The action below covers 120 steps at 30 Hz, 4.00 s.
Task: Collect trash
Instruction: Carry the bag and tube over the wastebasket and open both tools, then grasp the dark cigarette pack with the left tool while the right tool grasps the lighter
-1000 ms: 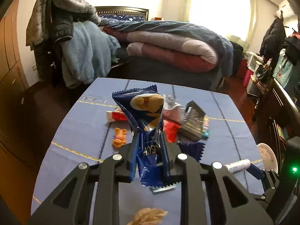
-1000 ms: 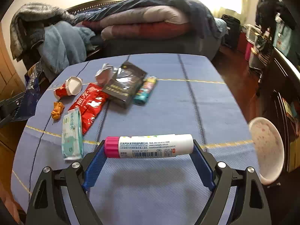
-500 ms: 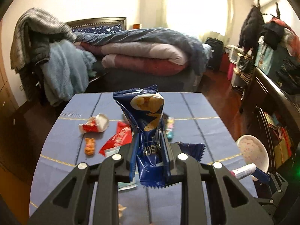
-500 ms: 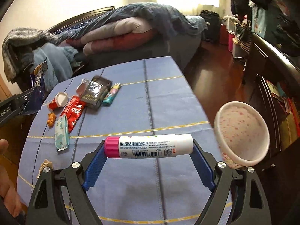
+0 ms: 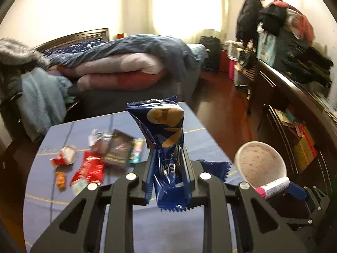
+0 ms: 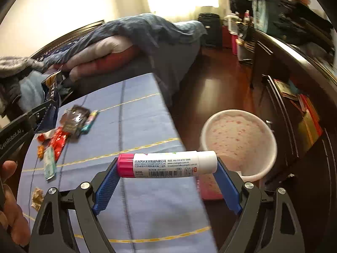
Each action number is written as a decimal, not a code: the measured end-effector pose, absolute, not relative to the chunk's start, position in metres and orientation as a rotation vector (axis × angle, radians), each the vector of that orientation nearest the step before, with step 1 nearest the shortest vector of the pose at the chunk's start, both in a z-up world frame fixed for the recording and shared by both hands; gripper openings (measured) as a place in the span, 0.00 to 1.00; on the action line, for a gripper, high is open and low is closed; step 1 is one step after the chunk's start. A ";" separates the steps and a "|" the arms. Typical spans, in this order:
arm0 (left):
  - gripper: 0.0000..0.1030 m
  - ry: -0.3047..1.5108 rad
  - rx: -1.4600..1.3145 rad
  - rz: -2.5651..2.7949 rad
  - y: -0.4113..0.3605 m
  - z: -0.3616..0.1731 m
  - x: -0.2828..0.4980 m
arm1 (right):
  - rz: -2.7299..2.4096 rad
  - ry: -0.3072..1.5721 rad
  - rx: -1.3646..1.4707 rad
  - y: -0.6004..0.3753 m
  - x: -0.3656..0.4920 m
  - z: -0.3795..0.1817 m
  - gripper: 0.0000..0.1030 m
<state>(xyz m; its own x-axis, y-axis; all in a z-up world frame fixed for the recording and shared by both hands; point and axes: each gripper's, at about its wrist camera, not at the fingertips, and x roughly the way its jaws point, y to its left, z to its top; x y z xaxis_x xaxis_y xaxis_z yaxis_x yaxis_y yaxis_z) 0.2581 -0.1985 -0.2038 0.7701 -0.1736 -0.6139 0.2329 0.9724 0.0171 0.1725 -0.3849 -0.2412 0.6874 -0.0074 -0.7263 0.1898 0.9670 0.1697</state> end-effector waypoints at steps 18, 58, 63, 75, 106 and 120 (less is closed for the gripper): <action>0.23 0.698 0.182 -0.482 -0.327 -0.239 0.297 | -0.373 0.785 0.362 -0.503 0.169 -0.263 0.83; 0.79 0.763 0.203 -0.592 -0.424 -0.270 0.351 | -0.555 0.872 0.314 -0.562 0.209 -0.327 0.93; 0.79 0.756 0.191 -0.529 -0.392 -0.259 0.347 | -0.534 0.877 0.335 -0.548 0.197 -0.312 0.94; 0.89 0.739 0.215 -0.171 -0.245 -0.254 0.340 | -0.296 0.855 0.272 -0.447 0.191 -0.265 0.96; 0.47 0.753 -0.041 -0.007 -0.055 -0.247 0.374 | 0.000 0.908 0.066 -0.255 0.279 -0.263 0.96; 0.47 0.717 -0.094 0.114 0.026 -0.233 0.362 | 0.010 0.998 0.026 -0.187 0.361 -0.296 0.72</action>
